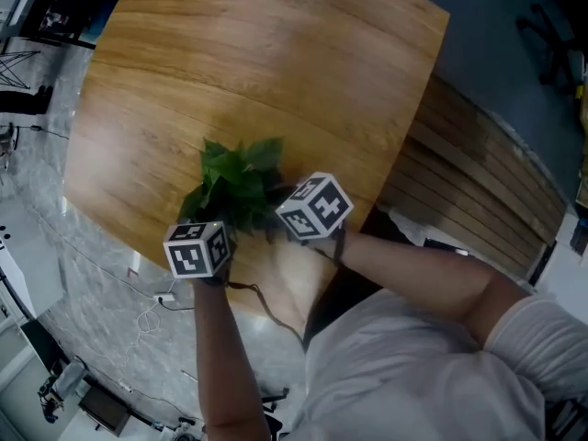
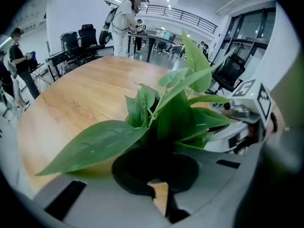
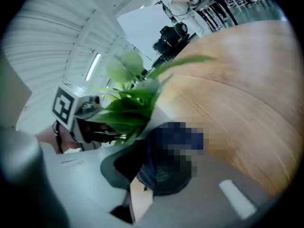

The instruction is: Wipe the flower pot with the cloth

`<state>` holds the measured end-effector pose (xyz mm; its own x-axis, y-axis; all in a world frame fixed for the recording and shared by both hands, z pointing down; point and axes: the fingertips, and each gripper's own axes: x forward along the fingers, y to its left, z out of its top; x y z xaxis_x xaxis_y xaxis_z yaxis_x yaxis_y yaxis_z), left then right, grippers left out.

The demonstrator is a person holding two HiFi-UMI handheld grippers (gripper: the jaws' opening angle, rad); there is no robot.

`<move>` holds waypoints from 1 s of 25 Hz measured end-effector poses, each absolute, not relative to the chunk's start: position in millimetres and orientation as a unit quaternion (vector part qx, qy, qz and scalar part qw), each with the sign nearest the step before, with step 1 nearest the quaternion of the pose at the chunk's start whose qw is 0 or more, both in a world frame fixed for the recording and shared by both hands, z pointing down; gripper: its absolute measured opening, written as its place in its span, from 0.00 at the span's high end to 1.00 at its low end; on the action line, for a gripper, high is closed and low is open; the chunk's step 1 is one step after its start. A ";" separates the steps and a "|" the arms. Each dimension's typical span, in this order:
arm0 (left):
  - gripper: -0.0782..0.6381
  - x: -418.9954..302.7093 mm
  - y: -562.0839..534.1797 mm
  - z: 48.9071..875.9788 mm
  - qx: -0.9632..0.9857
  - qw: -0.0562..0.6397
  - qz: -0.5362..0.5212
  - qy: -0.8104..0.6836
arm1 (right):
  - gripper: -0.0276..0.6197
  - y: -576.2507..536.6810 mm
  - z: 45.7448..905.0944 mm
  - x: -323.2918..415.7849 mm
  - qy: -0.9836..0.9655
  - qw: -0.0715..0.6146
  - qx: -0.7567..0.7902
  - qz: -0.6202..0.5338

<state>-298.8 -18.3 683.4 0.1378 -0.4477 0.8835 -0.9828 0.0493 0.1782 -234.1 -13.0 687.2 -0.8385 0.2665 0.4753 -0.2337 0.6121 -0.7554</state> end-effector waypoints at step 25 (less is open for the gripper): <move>0.88 -303.5 -25.3 675.2 0.611 0.431 0.289 -0.598 | 0.89 -8.7 721.6 -254.7 -0.847 0.338 -0.011 0.409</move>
<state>-303.5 -25.3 675.2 0.1185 -0.4816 0.8684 -0.9798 0.0851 0.1809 -254.7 -8.7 721.6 -0.7712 0.2953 0.5639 -0.2581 0.6647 -0.7011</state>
